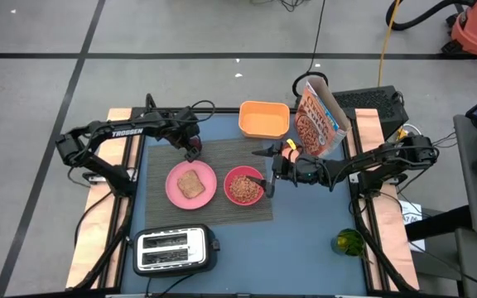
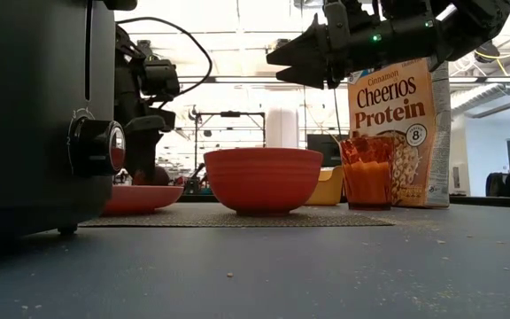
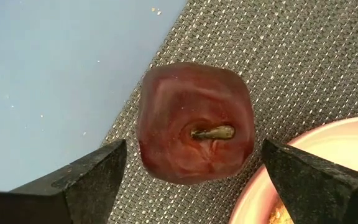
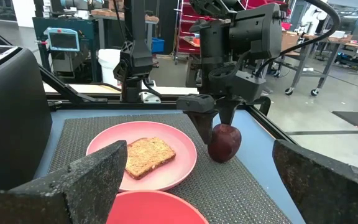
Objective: Arrange a breakfast setting
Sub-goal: Put the gold spoon on the gray table mat to the right of the dark pink bowl
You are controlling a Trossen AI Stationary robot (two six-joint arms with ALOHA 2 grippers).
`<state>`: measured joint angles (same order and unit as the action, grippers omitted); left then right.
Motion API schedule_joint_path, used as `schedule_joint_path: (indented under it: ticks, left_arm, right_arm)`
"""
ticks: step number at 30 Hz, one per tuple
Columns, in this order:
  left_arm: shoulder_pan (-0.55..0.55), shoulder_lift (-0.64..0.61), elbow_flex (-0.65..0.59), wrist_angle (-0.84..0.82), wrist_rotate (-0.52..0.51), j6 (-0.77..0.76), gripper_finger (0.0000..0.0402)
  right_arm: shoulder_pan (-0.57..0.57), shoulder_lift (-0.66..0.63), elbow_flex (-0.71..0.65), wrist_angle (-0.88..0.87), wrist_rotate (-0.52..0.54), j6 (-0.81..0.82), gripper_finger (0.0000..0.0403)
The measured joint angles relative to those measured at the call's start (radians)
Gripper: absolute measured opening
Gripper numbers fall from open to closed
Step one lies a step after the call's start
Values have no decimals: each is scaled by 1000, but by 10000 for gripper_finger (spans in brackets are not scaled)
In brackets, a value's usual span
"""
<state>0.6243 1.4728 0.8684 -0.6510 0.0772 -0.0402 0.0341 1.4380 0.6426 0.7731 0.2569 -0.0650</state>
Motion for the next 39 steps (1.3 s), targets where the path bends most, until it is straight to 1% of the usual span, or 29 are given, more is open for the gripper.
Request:
schedule_joint_path:
  ticks: [6, 19, 21, 26, 30, 32, 36, 39]
  left_arm:
    - [0, -31, 1, -3, 0, -1, 379]
    - [-3, -188, 1, 9, 2, -37, 379]
    - [-15, -209, 1, 46, 18, -83, 379]
    - [-65, -241, 1, 198, 53, -194, 379]
    - [-112, -240, 2, 311, 62, -270, 379]
    - [-136, -240, 2, 348, 64, -287, 379]
    - [-186, -240, 2, 376, 63, -284, 379]
    - [-217, -239, 2, 372, 64, -284, 379]
  right_arm:
    - [0, 0, 0, 0, 0, 0, 393]
    - [0, 0, 0, 3, 0, 0, 393]
    - [0, 0, 0, 8, 0, 0, 393]
    - [0, 0, 0, 8, -11, 0, 393]
    - [5, -5, 1, -1, -108, 1, 393]
    - [16, -9, 1, -2, -129, 1, 393]
    - [48, -58, 8, -57, -129, 0, 393]
    - [67, -129, 27, -191, -129, 26, 393]
